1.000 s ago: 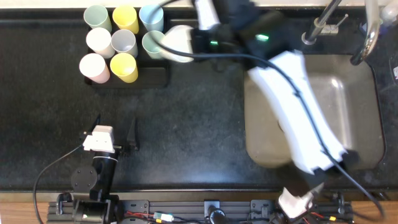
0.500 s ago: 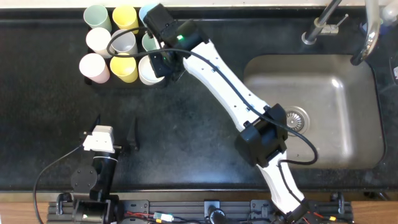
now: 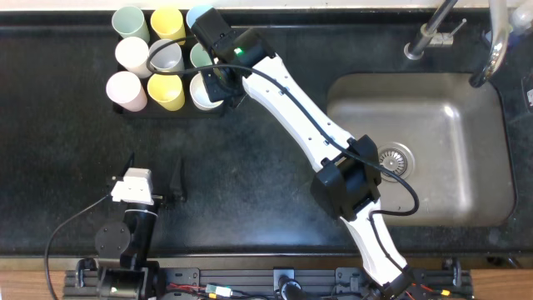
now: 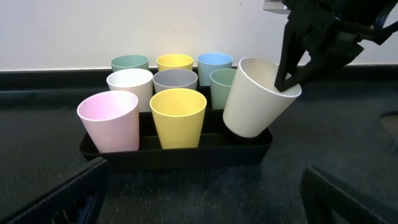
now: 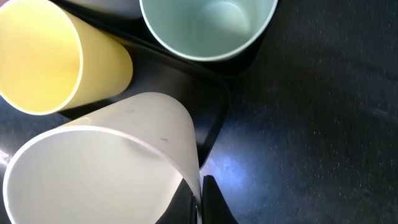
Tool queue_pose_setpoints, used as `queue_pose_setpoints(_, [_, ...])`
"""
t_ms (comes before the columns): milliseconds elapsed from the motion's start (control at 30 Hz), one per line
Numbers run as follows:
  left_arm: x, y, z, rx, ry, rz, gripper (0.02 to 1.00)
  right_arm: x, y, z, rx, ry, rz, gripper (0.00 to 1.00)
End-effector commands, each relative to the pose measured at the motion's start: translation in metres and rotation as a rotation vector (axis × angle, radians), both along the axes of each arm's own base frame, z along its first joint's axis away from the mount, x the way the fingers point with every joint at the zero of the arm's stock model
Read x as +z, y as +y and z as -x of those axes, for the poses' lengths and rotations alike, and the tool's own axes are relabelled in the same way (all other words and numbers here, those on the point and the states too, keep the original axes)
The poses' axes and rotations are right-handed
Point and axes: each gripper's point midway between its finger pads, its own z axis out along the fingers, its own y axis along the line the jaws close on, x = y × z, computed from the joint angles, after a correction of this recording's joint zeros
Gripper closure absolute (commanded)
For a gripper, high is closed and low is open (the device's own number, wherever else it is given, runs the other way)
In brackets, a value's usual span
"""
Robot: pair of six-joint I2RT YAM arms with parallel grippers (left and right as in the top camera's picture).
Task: Store Cups
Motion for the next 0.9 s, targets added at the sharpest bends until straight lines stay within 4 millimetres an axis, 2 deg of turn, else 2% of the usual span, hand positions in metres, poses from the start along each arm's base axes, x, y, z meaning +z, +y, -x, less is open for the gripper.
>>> queue_pose_setpoints(33, [0.001,-0.002,0.001,-0.014,-0.009,-0.017,0.020,-0.010,0.001,-0.005,-0.016,0.000,0.012,0.958])
queue_pose_setpoints(233, [0.001,-0.002,0.001,-0.014,-0.009,-0.017,0.018,-0.020,0.002,-0.007,-0.017,0.009,0.020,0.958])
queue_pose_setpoints(400, [0.001,-0.002,0.001,-0.014,-0.009,-0.017,0.018,-0.037,0.002,-0.007,-0.016,0.034,0.040,0.958])
queue_pose_setpoints(600, [0.001,-0.002,0.001,-0.014,-0.009,-0.017,0.018,-0.038,0.004,-0.009,-0.017,0.028,0.034,0.943])
queue_pose_setpoints(633, [0.001,-0.002,0.001,-0.014,-0.009,-0.017,0.018,-0.038,0.004,-0.009,-0.017,0.028,0.034,0.906])
queue_pose_setpoints(733, [0.001,-0.002,0.001,-0.014,-0.009,-0.017,0.018,-0.038,0.005,-0.009,-0.014,0.028,0.028,0.709])
queue_pose_setpoints(800, [0.001,-0.002,0.001,-0.014,-0.009,-0.017,0.018,-0.036,0.007,-0.009,-0.012,0.027,0.017,0.496])
queue_pose_setpoints(900, [0.001,-0.002,0.001,-0.014,-0.009,-0.017,0.018,-0.024,0.012,-0.010,-0.005,0.009,-0.015,0.360])
